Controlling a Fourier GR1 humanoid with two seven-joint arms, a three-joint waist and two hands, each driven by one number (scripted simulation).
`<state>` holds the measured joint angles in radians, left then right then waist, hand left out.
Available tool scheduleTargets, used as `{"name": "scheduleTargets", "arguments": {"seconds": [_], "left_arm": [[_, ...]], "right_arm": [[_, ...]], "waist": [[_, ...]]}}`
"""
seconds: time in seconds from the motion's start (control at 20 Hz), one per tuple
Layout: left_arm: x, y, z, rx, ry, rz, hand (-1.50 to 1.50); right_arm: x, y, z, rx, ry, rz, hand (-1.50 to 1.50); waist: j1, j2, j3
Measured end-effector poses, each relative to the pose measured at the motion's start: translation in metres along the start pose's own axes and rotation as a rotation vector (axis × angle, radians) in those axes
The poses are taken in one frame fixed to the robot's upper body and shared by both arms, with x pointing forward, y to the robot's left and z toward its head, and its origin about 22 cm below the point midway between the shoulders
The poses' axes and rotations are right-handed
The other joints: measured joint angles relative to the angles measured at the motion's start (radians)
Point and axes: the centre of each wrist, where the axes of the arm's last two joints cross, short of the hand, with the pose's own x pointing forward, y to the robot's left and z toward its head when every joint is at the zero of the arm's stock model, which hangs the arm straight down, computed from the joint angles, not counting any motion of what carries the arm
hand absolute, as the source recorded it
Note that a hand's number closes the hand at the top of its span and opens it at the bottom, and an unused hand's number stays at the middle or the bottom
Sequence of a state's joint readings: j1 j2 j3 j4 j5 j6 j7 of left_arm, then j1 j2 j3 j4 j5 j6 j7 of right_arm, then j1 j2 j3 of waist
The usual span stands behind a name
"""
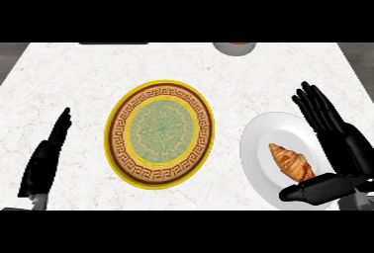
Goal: Pick the croissant from the plate and place it in the plate
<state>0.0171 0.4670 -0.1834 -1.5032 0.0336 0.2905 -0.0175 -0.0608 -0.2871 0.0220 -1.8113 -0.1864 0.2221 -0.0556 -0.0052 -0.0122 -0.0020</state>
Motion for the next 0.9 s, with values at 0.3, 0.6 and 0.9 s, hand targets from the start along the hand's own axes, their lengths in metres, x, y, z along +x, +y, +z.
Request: {"name": "scheduleTargets", "arguments": {"seconds": [0.3, 0.6, 0.9], "left_arm": [[-0.018, 0.023, 0.011, 0.014, -0.006, -0.03, 0.0], [-0.023, 0.029, 0.011, 0.006, -0.017, -0.034, 0.0], [-0.027, 0.029, 0.016, 0.005, -0.02, -0.035, 0.0]], "right_arm": [[-0.007, -0.007, 0.06, -0.136, -0.236, -0.013, -1.5], [0.01, -0.029, 0.109, -0.044, -0.238, 0.062, -1.5], [0.043, -0.057, 0.115, 0.121, -0.077, 0.353, -1.5]], "waist": [[-0.012, 0.005, 0.003], [-0.008, 0.008, 0.002], [-0.002, 0.01, 0.001]]}}
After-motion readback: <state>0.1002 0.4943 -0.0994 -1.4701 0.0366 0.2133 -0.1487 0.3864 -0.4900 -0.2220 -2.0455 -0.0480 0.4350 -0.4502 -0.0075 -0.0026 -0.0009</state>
